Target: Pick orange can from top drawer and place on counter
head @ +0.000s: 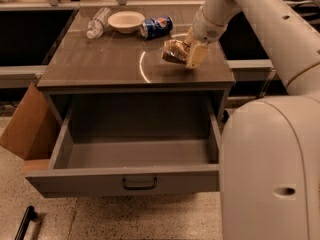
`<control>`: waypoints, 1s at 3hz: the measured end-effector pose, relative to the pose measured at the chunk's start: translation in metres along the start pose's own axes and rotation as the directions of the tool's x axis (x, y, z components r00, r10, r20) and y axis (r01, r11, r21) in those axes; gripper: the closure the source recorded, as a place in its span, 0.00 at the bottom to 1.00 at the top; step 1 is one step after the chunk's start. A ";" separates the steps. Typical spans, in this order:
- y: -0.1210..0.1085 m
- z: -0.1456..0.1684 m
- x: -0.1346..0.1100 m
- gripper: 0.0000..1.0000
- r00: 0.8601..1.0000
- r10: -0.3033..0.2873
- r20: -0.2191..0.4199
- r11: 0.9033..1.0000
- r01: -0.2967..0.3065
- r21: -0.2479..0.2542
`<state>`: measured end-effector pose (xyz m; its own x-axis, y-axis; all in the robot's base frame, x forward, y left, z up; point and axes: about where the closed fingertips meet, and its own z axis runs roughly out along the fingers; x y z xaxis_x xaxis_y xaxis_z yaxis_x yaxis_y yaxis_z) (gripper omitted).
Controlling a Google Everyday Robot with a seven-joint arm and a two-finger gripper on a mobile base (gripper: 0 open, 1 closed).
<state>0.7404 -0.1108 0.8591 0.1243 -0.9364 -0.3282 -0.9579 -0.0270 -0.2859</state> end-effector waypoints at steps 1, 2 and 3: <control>-0.009 0.004 -0.005 0.58 1.000 -0.003 0.012 1.000 0.003 -0.002; -0.016 0.006 -0.010 0.34 1.000 -0.009 0.020 1.000 0.009 0.000; -0.021 0.006 -0.014 0.11 1.000 -0.016 0.027 1.000 0.016 0.003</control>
Offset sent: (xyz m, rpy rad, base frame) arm 0.0284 0.0106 0.0179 0.0208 -0.0063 0.0200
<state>0.7604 -0.0946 0.8640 0.1463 -0.9262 -0.3474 -0.9550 -0.0406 -0.2938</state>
